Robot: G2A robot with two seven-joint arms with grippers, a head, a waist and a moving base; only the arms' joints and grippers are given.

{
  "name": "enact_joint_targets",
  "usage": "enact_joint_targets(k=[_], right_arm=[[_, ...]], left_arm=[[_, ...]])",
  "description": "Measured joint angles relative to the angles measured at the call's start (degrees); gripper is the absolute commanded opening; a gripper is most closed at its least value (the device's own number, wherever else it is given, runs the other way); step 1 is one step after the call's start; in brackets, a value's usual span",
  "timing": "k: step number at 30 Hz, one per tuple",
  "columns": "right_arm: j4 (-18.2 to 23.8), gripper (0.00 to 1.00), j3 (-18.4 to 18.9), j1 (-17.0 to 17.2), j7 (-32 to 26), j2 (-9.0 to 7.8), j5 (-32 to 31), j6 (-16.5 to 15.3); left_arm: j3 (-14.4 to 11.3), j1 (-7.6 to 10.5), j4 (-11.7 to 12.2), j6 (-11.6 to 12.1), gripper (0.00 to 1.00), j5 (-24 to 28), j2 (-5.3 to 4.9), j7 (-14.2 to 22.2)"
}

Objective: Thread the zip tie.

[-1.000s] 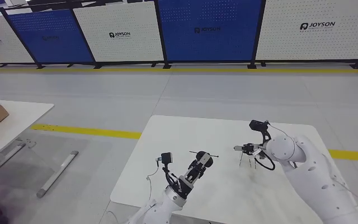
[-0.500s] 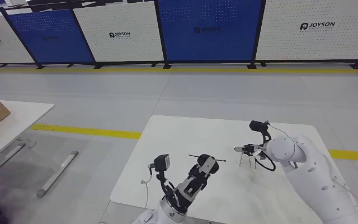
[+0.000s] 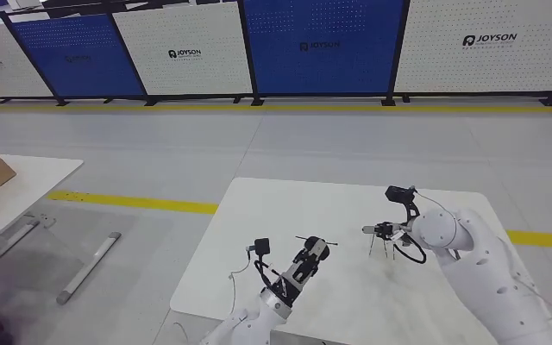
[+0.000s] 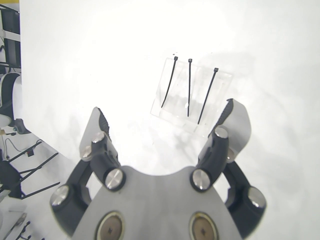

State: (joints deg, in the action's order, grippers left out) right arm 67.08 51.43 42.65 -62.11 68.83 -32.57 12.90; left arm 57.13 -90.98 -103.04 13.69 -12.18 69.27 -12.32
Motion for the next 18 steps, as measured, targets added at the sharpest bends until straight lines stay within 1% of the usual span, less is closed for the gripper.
enact_joint_targets(k=[2, 3, 5, 7, 10, 11, 13, 14, 16, 17, 18], right_arm=[[-0.1, 1.0, 0.0, 0.1, 0.0, 0.07, 0.1, -0.1], [-0.2, 1.0, -0.1, 0.1, 0.0, 0.11, 0.1, -0.1], [-0.3, 1.0, -0.3, 0.0, -0.1, 0.22, 0.0, -0.1], [-0.4, 1.0, -0.4, -0.1, -0.1, 0.31, -0.1, 0.0], [-0.3, 1.0, -0.4, -0.2, -0.2, 0.42, -0.3, 0.2], [-0.3, 1.0, -0.4, -0.2, -0.2, 0.45, -0.4, 0.3], [-0.3, 1.0, -0.5, -0.2, -0.3, 0.52, -0.6, 0.4], [-0.3, 1.0, -0.6, -0.2, -0.4, 0.59, -0.7, 0.6], [-0.4, 1.0, -0.8, -0.4, -0.5, 0.7, -0.8, 0.7], [-0.4, 1.0, -0.9, -0.4, -0.5, 0.77, -0.8, 0.8], [-0.4, 1.0, -0.9, -0.5, -0.5, 0.82, -0.8, 0.8]], left_arm=[[-0.7, 1.3, 2.2, -0.8, 0.0, 0.6, 0.33, 0.1], [-0.9, 1.73, 2.8, -1.0, 0.0, 0.9, 0.46, 0.1], [-1.3, 2.44, 3.7, -1.1, 0.0, 1.1, 0.69, 0.0], [-1.5, 2.71, 3.4, -0.7, 0.0, 0.9, 0.84, -0.6], [-0.9, 1.9, 0.6, 1.8, 0.0, -0.1, 0.83, -2.5], [-0.3, 1.04, -1.3, 3.0, 0.0, -0.8, 0.69, -3.1], [0.8, -0.66, -4.5, 4.6, 0.0, -2.0, 0.39, -3.5], [1.5, -1.96, -6.9, 5.6, 0.0, -2.7, 0.17, -3.5], [2.3, -3.92, -10.4, 5.9, 0.0, -3.6, -0.16, -3.1], [2.6, -5.12, -12.6, 5.9, 0.0, -4.1, -0.38, -2.6], [2.8, -5.92, -14.0, 5.8, 0.0, -4.3, -0.54, -2.1]])
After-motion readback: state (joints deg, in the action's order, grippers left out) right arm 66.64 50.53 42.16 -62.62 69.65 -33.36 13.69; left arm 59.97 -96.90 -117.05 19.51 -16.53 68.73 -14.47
